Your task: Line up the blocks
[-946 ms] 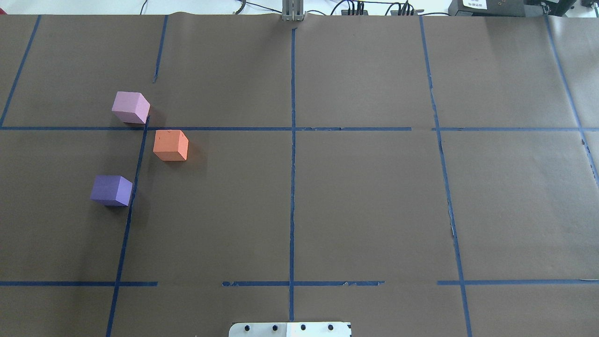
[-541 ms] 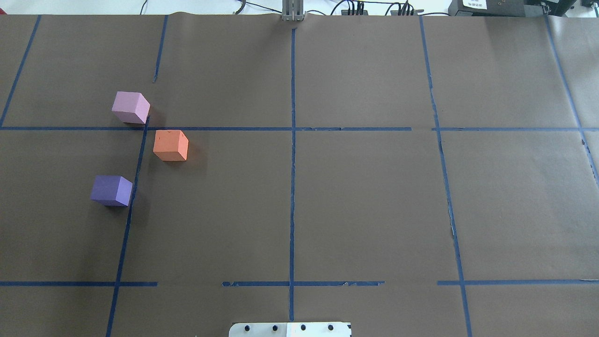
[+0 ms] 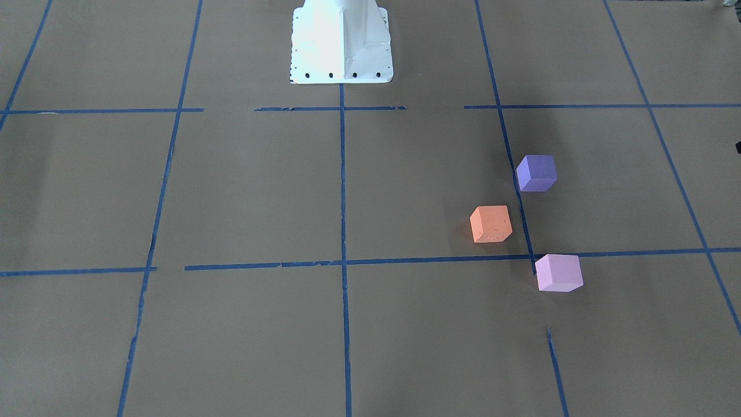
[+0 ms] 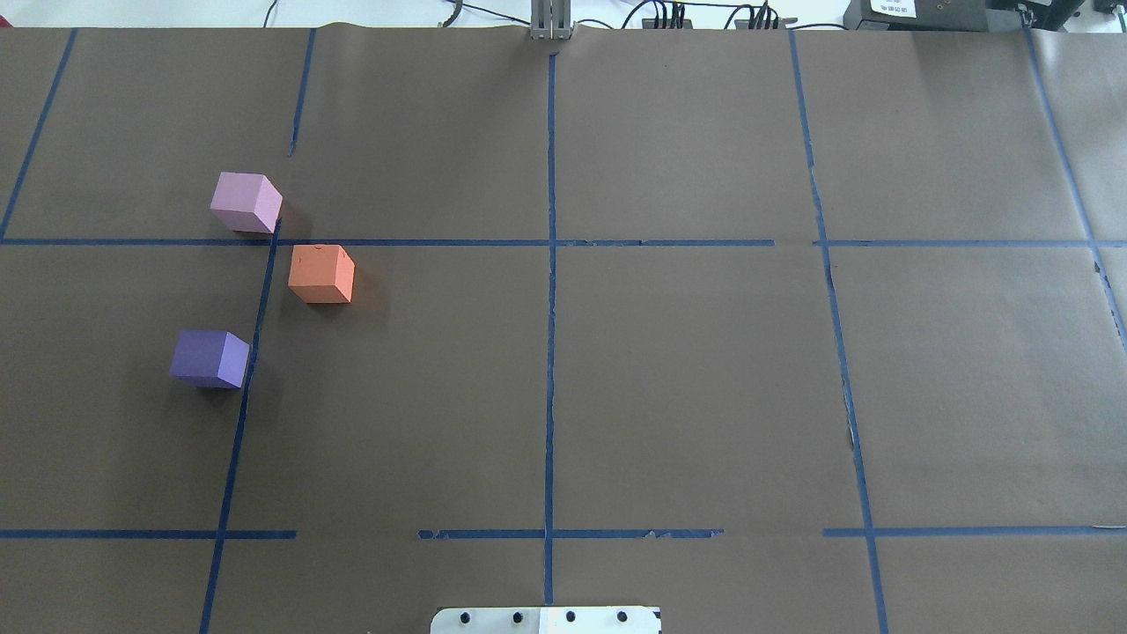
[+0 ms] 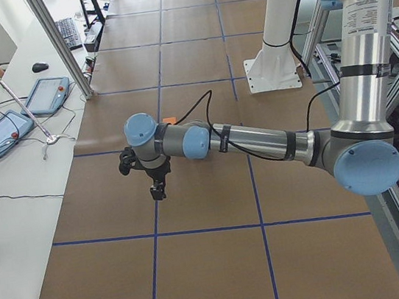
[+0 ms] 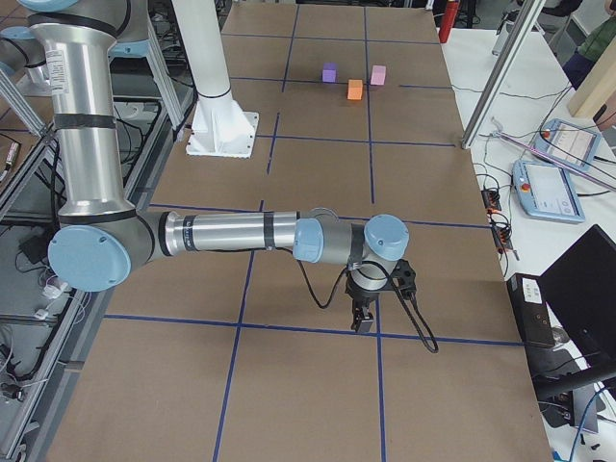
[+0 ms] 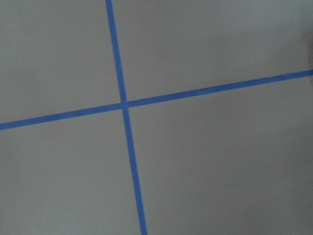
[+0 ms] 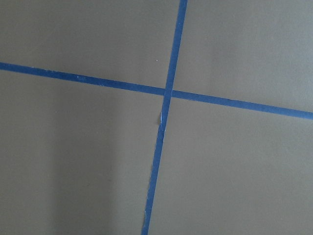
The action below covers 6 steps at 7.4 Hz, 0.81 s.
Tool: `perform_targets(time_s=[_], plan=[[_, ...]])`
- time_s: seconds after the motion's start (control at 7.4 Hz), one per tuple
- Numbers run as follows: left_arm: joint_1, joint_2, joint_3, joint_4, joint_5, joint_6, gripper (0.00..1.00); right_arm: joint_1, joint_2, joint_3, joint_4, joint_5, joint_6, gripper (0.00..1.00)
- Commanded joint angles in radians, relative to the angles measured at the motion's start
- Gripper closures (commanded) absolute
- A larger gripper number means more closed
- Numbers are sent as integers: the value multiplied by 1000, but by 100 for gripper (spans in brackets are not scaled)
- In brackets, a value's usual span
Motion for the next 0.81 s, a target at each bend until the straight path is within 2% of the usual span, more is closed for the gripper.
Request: perform_targets(time_s=[0.0, 0.14, 0.41, 0.54, 0.68], plan=[[130, -114, -7, -6, 1, -207, 0, 0, 0, 0, 0, 0, 0, 0], [170, -162, 0, -22, 1, -292, 0, 0, 0, 0, 0, 0, 0, 0], [285, -178, 8, -186, 1, -497, 0, 0, 0, 0, 0, 0, 0, 0], [332, -201, 14, -200, 8, -533, 0, 0, 0, 0, 0, 0, 0, 0], [394, -230, 37, -196, 71, -540, 0, 0, 0, 0, 0, 0, 0, 0]])
